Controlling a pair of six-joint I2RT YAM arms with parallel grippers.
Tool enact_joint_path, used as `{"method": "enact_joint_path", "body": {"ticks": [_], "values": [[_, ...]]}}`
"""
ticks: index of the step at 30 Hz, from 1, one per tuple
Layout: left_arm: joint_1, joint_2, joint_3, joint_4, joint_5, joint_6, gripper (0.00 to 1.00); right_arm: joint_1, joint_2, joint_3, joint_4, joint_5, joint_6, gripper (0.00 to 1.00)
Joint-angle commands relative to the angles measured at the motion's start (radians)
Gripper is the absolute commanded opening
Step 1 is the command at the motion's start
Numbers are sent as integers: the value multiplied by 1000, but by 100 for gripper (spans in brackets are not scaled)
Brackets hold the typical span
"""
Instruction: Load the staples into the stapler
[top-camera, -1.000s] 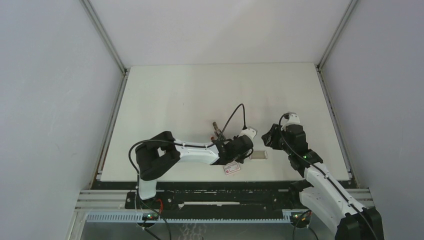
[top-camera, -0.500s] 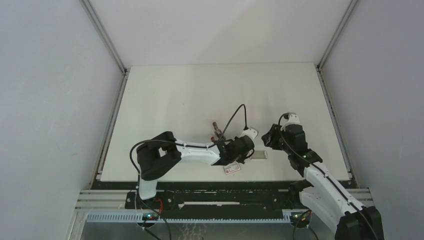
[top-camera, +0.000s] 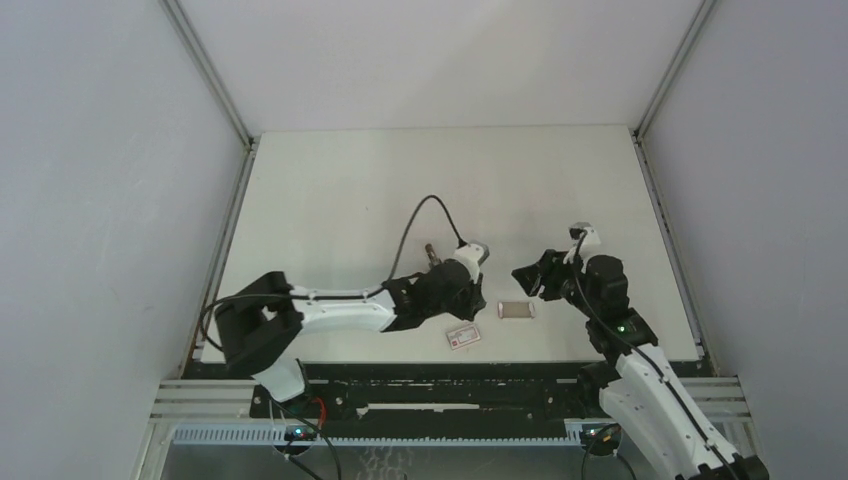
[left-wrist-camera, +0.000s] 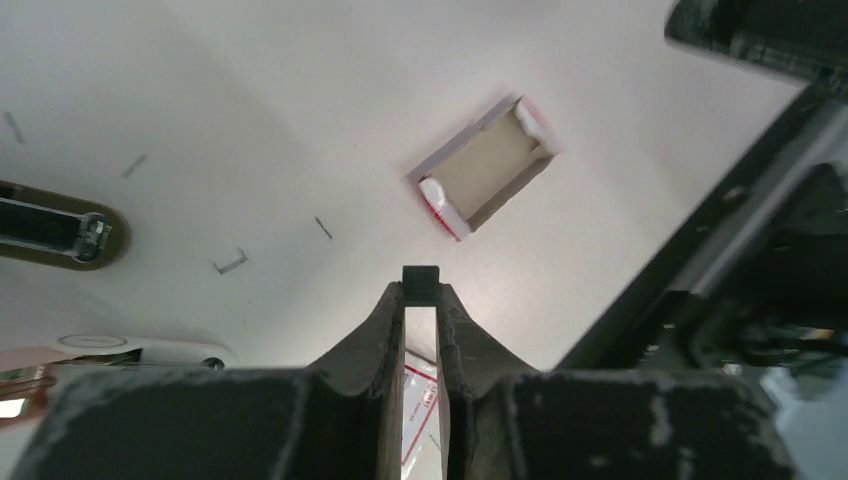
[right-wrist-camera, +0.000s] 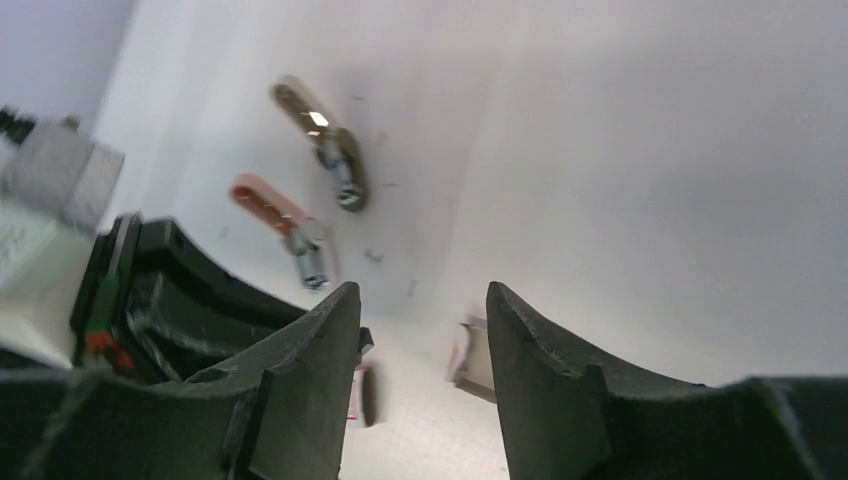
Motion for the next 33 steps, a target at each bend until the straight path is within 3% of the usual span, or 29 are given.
{"method": "enact_joint_path", "body": {"ticks": [1,5,9,12,16,25,33], "values": [[66,-170,-119,233,198,-65,16,-14,-86,3,80,-194,33,51],[116,-283,-219,371,349,-89,16,-15,-135,-26,182,-365,119,51],[144,-398,-298,465,441,-118,17,-15,-161,-99,411,-480,303,52],[148,-476,-317,480,473,-123,17,-12,-172,-159,628,-514,480,54],[151,-557,-328,485,491,-128,17,26,-176,-208,861,-495,601,56],[154,-625,-329,542,552,-193,17,217,-132,-196,1036,-377,583,60],[154,-638,-336,587,590,-214,17,295,-58,-161,1081,-322,530,54]]}}
